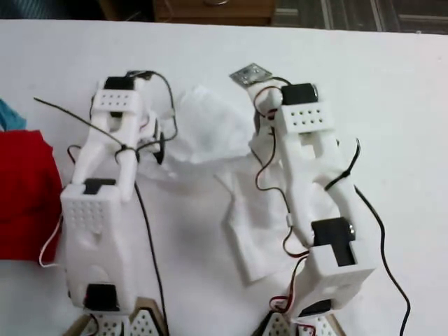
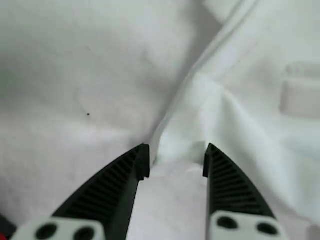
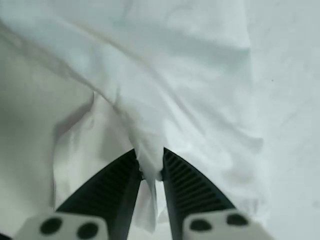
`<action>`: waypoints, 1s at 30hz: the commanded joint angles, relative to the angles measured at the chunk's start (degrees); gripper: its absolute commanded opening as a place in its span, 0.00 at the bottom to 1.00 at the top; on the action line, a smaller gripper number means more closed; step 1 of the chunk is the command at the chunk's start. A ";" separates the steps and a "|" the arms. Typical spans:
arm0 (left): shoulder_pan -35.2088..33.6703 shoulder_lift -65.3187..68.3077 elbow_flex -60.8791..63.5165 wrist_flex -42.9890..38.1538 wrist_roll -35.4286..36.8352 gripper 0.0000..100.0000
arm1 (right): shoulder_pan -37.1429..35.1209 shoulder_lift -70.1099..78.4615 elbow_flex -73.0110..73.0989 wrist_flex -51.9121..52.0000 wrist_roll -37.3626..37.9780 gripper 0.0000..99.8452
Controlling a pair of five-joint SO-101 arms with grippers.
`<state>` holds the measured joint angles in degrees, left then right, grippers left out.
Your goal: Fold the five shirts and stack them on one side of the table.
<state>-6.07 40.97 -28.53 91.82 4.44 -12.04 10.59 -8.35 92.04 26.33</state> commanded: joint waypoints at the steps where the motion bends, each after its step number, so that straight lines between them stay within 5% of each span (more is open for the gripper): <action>1: 0.53 1.93 -1.98 0.00 -0.35 0.15 | 0.31 -2.68 -0.26 -0.48 0.35 0.02; 5: 2.81 4.66 -2.07 0.44 0.00 0.02 | 0.31 -2.77 -0.26 -0.48 0.35 0.02; 16: 2.81 -3.87 -10.68 9.49 3.69 0.02 | 0.92 -2.86 -3.52 -0.04 0.35 0.02; 30: 6.07 -30.33 -13.67 10.64 0.88 0.02 | 6.55 -2.95 -33.93 9.19 0.35 0.02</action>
<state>-0.62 16.79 -39.78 101.41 5.93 -7.03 10.59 -36.57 100.04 26.33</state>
